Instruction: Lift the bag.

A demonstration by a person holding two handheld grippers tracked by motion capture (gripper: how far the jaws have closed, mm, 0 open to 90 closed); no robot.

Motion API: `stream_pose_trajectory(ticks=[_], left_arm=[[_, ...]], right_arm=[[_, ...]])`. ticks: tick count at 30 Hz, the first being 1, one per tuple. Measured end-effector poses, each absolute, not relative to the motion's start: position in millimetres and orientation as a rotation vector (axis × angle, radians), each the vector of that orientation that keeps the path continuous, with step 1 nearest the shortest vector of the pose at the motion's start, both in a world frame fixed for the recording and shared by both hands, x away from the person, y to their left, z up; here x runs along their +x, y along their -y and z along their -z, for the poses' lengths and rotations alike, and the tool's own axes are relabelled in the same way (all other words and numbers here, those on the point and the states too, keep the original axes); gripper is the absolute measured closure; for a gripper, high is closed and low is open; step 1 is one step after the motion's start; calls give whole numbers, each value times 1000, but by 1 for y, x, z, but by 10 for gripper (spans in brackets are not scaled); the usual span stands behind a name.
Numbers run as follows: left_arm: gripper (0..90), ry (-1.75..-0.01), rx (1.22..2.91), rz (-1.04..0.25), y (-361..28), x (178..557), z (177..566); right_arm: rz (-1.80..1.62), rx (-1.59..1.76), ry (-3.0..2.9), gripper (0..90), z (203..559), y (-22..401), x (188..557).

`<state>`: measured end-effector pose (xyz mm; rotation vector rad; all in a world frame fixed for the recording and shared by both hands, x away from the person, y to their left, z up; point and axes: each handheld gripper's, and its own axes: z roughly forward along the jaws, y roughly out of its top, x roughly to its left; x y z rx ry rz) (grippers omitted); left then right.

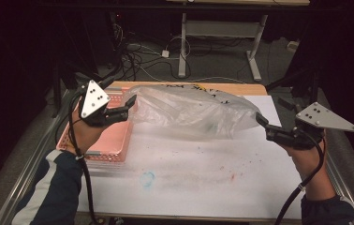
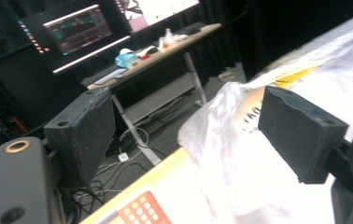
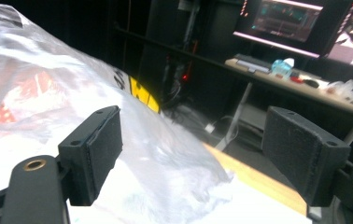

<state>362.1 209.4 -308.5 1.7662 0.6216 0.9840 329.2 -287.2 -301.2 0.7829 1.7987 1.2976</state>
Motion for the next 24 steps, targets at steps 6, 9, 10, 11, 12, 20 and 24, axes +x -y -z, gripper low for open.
stream_pose_trajectory(ticks=[6, 9, 10, 11, 12, 20, 24], left_arm=[[159, -597, 1813, -961, -213, 333, 322], [158, -590, 1821, -941, -215, 319, 335], [158, -597, 1832, -941, -215, 316, 340], [158, -603, 1843, -946, -216, 312, 346], [158, -601, 1852, -941, -217, 309, 351], [158, -641, 1895, -914, -226, 292, 392], [158, -660, 1923, -922, -229, 288, 414]], right_arm=[[-1307, 779, -1853, 198, 317, 288, 317], [-1305, 784, -1888, 198, 332, 286, 314], [-1299, 788, -1900, 197, 336, 285, 313], [-1285, 789, -1914, 193, 341, 284, 312], [-1281, 788, -1927, 188, 346, 283, 311], [-1292, 810, -1942, 188, 372, 291, 296], [-1273, 815, -1977, 183, 393, 291, 289]])
